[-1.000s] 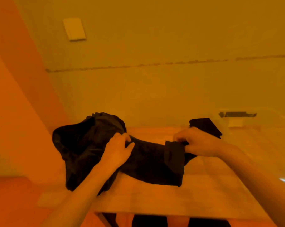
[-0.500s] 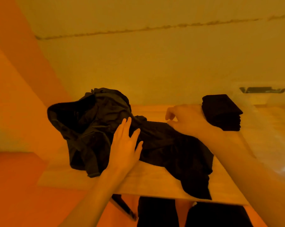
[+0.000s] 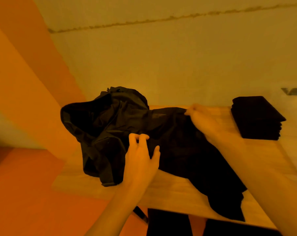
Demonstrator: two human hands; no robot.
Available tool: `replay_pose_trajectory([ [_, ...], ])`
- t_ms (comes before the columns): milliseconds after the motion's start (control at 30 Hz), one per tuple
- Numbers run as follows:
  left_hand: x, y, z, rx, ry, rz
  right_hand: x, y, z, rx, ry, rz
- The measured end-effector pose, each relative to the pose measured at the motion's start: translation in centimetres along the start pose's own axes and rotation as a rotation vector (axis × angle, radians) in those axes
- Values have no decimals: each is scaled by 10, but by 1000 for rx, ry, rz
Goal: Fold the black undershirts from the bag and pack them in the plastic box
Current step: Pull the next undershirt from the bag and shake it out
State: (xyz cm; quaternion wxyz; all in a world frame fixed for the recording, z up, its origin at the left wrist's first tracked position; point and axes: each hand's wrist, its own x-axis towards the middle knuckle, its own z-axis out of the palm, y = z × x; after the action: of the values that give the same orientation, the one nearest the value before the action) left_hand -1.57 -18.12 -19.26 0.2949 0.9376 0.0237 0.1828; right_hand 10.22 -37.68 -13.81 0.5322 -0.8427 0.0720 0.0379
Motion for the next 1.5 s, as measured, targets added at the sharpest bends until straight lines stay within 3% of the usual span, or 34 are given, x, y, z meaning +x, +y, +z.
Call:
replay_pose_trajectory([
  [100,6,2,11,-124,-51,158,-16,7,-45,-6,193,46],
  [200,25,-5,21,-142,-64,231,-32,13,-64,21,277,36],
  [367,52,-23,25,125,13,411,-48,25,-75,51,424,33],
  [567,56,-58,6,267,62,435,-53,30,-83,78,472,21],
  [733,81,-48,-15,290,282,599,-55,29,-78,57,450,14],
  [833,127,-41,-23,445,83,735,-58,31,-72,47,440,-24],
  [933,162,-47,-23,868,-218,630,-62,31,-66,33,413,-48],
  [1033,166,-57,-18,1131,-342,465,-63,32,-62,39,396,-64],
  [1400,154,-68,-13,1106,-296,325,-60,31,-47,11,334,-66],
  [1500,141,-60,-15,904,-121,472,-64,32,-46,38,311,-92],
])
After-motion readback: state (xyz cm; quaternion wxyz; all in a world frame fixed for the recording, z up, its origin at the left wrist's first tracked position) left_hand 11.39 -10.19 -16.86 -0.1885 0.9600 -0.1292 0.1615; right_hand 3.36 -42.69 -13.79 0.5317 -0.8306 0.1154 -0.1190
